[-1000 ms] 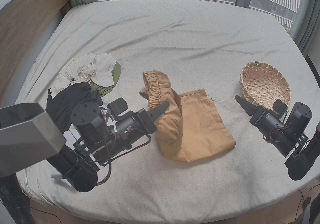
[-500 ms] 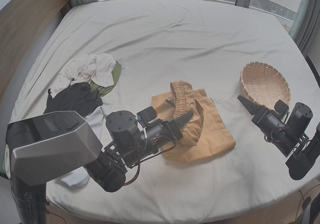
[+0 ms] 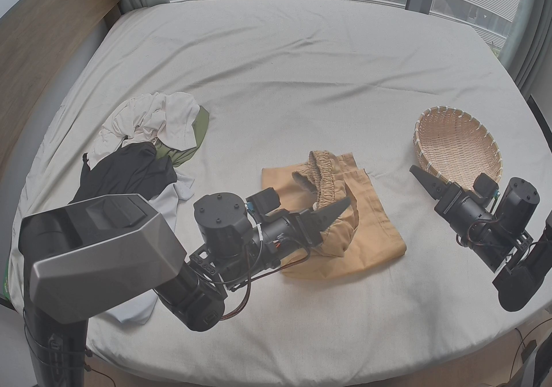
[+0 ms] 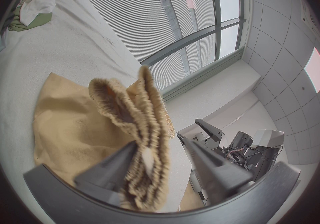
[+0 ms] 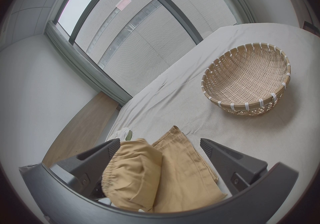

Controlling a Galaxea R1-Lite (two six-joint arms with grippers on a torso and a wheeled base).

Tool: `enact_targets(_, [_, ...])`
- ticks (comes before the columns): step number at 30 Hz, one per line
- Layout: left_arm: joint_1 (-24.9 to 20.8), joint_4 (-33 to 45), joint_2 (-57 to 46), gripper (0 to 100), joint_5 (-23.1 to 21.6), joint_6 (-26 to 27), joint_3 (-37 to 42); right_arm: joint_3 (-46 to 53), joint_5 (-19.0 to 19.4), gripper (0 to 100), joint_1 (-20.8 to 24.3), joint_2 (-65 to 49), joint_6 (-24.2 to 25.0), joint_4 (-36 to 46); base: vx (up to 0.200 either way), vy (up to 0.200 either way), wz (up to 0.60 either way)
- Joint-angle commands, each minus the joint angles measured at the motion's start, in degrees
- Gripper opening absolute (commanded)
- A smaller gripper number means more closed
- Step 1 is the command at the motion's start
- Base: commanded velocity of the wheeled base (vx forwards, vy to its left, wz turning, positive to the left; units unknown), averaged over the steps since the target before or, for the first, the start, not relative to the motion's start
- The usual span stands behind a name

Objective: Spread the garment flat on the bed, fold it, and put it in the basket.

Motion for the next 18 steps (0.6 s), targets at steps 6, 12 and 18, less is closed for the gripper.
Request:
enact_targets(6, [-1.3, 1.3, 1.1, 100, 1.4, 4.0, 1.3, 1.4, 0.0, 100, -0.1, 0.9, 0.0, 0.0, 0.0, 0.0, 0.0])
enact_targets(12, [3.5, 0.0, -3.5, 100, 2.7, 4.2, 8.0, 2.2, 0.1, 100, -1.1, 3.2, 0.1, 0.0, 0.0, 0.0, 0.0])
enact_targets(18, [6.4, -1.2, -10.6, 100, 2.8, 6.7, 17.8, 2.3, 0.2, 100, -1.2, 4.9, 0.3, 0.1, 0.0, 0.0, 0.0])
